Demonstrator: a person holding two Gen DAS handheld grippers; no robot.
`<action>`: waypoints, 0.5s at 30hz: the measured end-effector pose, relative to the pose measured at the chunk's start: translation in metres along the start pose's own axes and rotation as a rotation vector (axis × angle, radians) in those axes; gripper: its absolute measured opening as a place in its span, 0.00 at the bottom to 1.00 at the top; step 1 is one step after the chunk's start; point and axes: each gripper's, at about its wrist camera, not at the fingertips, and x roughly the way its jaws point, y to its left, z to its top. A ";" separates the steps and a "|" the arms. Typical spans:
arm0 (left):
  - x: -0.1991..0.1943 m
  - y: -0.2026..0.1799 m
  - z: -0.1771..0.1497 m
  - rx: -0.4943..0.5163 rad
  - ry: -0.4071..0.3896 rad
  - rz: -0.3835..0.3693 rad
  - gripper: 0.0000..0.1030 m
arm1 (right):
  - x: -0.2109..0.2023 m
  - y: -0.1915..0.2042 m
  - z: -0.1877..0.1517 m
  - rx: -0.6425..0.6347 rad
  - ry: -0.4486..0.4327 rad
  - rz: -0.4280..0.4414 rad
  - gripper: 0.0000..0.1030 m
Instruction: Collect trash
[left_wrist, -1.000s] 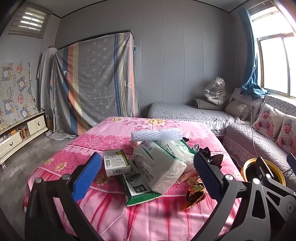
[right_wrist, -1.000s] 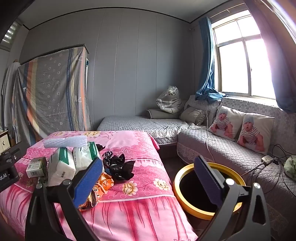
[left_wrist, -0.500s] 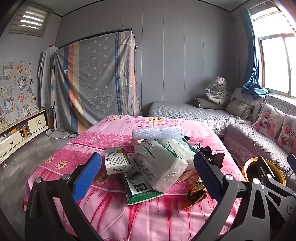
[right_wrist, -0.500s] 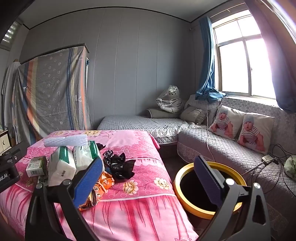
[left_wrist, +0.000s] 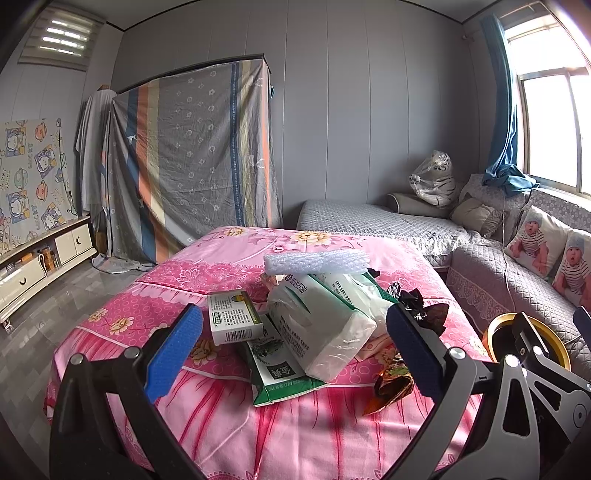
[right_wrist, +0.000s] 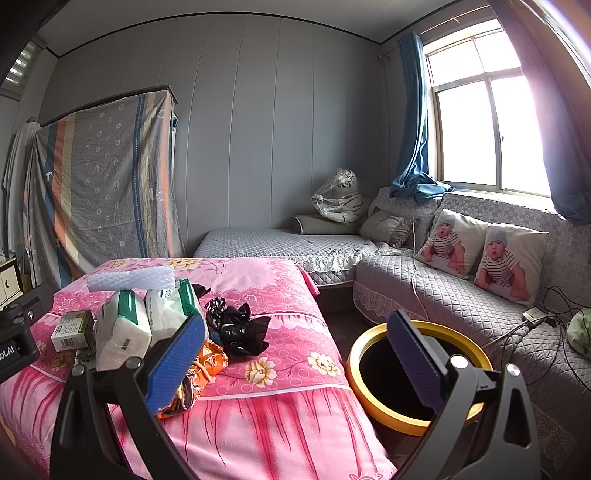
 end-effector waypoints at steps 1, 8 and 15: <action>0.000 0.000 0.000 0.000 0.001 0.000 0.93 | 0.000 0.000 0.000 0.001 -0.001 0.001 0.93; 0.001 -0.001 0.000 0.001 -0.001 -0.001 0.93 | 0.002 0.000 -0.004 0.000 0.000 -0.002 0.93; 0.001 -0.001 -0.001 0.001 -0.002 -0.001 0.93 | 0.002 0.001 -0.002 0.001 -0.001 -0.001 0.93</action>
